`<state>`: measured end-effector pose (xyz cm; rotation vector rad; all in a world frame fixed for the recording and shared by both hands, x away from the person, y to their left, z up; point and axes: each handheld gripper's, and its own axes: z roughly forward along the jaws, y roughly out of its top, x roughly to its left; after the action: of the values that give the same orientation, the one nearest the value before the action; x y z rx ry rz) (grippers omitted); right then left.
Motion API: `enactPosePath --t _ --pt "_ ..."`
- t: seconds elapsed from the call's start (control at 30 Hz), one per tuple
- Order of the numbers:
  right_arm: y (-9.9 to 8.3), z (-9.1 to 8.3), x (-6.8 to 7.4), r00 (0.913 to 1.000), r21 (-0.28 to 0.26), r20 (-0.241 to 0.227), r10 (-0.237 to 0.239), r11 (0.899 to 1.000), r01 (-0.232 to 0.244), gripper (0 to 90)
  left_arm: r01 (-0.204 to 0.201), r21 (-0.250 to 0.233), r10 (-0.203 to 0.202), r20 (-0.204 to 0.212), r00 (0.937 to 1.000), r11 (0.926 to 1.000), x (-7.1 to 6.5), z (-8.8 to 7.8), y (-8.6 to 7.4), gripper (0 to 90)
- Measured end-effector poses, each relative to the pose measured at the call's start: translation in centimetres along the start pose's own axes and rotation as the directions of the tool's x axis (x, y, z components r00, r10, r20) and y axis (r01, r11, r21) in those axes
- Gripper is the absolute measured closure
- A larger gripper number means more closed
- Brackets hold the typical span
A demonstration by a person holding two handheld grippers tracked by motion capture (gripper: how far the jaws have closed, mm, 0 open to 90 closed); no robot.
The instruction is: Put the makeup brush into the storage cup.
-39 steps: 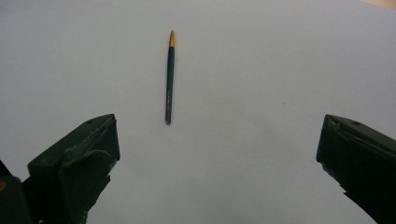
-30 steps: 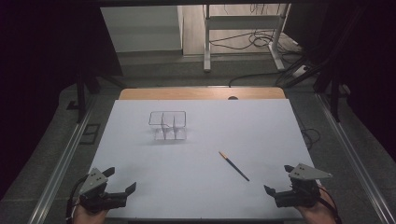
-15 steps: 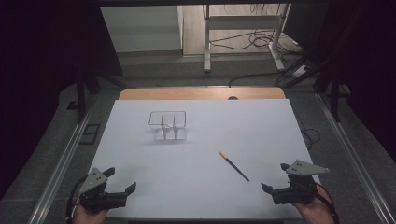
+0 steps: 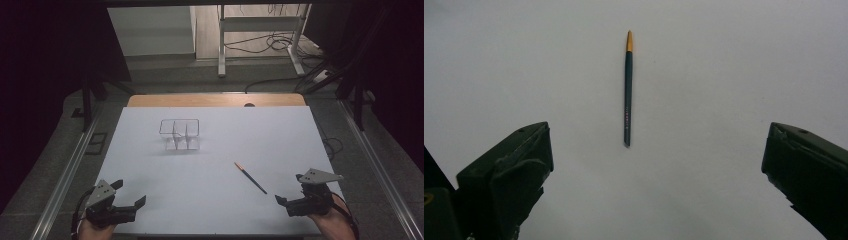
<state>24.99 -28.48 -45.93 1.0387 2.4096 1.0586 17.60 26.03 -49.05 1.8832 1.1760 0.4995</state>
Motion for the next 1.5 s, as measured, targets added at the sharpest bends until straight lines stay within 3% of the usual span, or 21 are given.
enactPosePath --t 0.77,1.03,1.5 --pt "1.3 1.4 -0.2 0.9998 0.075 -0.018 -0.001 0.997 0.002 0.0 -0.019 0.024 0.019 -0.007 0.9998 0.9995 -0.3 0.2 0.1 4.1" --pt "1.9 1.9 -0.4 0.999 0.106 -0.037 0.024 0.994 -0.02 0.0 -0.022 0.028 0.022 -0.003 0.9998 0.9994 -0.3 0.3 0.1 4.3" --pt "2.9 2.8 -0.5 0.9994 0.152 -0.035 -0.007 0.988 0.012 0.2 -0.022 0.028 0.022 -0.001 0.9998 0.9994 -0.3 0.3 0.1 4.2"
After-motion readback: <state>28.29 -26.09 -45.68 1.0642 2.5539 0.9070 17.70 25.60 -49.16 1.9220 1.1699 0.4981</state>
